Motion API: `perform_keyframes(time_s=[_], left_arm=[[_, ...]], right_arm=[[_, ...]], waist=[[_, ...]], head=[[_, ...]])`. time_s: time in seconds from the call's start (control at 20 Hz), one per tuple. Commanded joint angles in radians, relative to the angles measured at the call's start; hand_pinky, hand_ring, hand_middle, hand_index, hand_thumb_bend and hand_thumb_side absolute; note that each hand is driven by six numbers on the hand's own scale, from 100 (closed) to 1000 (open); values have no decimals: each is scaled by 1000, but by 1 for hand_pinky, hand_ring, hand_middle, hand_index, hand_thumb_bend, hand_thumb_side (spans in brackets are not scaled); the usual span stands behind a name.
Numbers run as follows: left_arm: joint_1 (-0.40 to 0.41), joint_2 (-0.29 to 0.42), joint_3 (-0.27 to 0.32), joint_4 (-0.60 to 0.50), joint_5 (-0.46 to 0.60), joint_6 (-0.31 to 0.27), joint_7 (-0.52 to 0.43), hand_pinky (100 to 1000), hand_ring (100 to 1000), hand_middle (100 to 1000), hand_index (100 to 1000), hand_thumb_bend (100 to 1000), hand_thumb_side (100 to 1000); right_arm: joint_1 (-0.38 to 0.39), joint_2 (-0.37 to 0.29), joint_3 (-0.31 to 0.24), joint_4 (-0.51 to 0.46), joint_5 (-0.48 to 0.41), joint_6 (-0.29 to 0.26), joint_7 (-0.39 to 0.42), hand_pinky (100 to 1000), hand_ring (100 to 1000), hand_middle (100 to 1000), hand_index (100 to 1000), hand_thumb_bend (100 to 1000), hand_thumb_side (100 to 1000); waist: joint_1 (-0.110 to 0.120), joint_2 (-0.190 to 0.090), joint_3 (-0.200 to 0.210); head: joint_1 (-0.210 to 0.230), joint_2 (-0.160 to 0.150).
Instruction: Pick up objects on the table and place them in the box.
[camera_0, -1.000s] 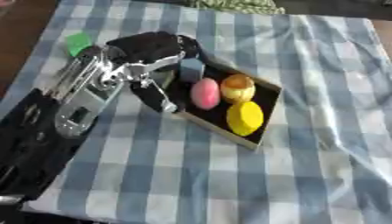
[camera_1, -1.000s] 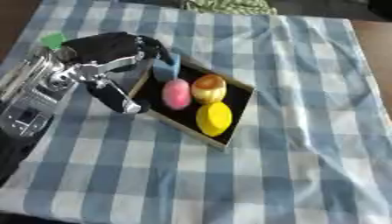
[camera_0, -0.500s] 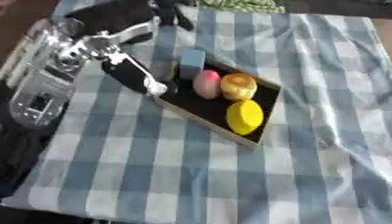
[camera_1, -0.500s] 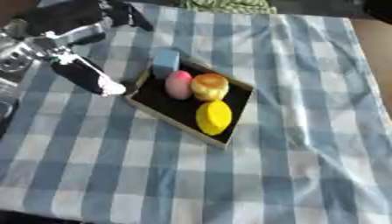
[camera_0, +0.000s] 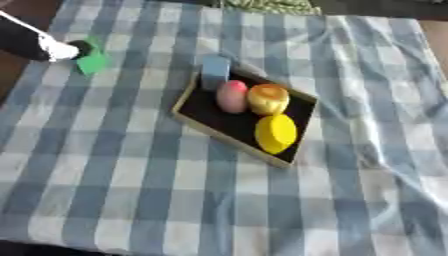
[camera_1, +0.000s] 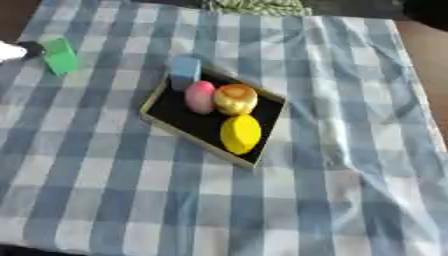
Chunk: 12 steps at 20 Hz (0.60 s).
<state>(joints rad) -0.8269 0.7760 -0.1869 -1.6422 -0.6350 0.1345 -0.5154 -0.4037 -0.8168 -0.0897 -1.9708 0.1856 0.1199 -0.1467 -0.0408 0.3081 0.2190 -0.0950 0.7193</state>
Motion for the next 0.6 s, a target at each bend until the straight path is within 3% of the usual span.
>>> perform_keyframes(time_s=[0.05,0.6], left_arm=[[-17,53,22,75,8,8,7,915,853,818,904,608,241],[-130,-3,30,357,47,-6,-3,933,862,823,916,672,345]], right_arm=[[-7,-39,-17,-6,3,1,-7,802,814,646,745,100,212],[-17,-38,-24,-9,2,3,-15,802,813,646,745,100,217]], waist=[[11,-23,0],[-7,15,-23]], head=[[-2,-16],[14,-70]])
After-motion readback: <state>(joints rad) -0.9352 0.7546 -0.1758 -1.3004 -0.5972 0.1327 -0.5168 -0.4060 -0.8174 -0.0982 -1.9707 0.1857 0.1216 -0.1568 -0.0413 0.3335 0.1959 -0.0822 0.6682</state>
